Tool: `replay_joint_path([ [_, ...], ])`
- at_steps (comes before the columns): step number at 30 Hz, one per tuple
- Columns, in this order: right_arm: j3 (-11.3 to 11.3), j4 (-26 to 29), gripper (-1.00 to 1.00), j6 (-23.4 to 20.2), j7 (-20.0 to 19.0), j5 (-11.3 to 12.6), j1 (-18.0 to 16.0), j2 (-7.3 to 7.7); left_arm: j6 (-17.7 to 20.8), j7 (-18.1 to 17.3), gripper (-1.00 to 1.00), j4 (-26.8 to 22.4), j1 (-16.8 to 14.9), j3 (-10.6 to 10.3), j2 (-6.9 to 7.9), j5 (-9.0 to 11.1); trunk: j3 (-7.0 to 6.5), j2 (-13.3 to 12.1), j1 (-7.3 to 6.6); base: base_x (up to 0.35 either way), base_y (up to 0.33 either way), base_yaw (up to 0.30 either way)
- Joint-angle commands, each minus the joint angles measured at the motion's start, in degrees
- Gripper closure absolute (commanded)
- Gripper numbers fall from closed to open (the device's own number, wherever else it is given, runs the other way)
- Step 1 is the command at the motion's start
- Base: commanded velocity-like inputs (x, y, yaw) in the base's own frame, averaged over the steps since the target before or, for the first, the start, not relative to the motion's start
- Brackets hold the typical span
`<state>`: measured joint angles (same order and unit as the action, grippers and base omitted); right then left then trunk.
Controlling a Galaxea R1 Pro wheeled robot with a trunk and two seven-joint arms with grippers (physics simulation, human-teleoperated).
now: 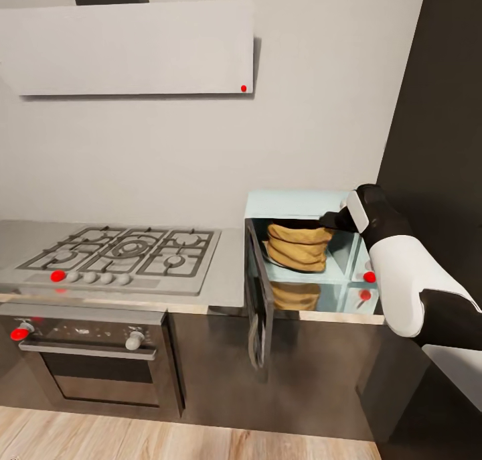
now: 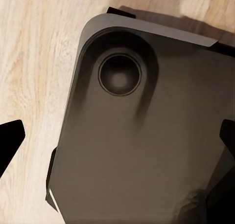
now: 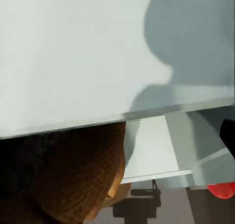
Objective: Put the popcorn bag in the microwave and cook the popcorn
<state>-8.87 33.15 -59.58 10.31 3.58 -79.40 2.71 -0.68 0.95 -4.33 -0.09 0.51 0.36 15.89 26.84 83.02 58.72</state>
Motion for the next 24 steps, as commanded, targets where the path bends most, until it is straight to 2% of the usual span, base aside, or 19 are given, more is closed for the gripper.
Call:
replay_joint_path([
  [1,0.0,0.1,-1.00,-0.4,0.5,-2.0,-0.1,0.02,0.0,0.1,-1.00,-0.1,0.0,0.1,-0.01,0.2,0.06,0.0,-0.01,-0.185,0.000,0.000],
  [8,-0.3,0.7,-1.00,-0.4,0.3,-1.5,-0.1,0.02,-0.1,0.1,-1.00,-0.1,0.0,0.1,-0.09,0.3,0.06,0.0,-0.01,-0.318,0.000,0.000],
  [14,-0.6,7.7,-1.00,-0.4,-3.8,-1.4,-0.1,0.02,0.0,0.1,-1.00,-0.1,0.0,0.1,-0.03,0.3,0.06,0.0,-0.01,-0.300,0.000,0.000],
  [18,-0.6,12.6,-1.00,-0.4,-6.1,-1.4,-0.1,0.30,0.0,0.1,-1.00,-0.1,0.0,0.1,-0.01,0.3,0.06,0.0,-0.01,-0.049,0.000,0.000],
  [24,-0.5,12.5,-1.00,-0.4,-6.3,-1.4,0.4,0.19,0.0,0.1,-1.00,-0.1,0.0,0.0,-0.01,0.3,0.06,0.0,-0.01,-0.002,0.000,0.000],
])
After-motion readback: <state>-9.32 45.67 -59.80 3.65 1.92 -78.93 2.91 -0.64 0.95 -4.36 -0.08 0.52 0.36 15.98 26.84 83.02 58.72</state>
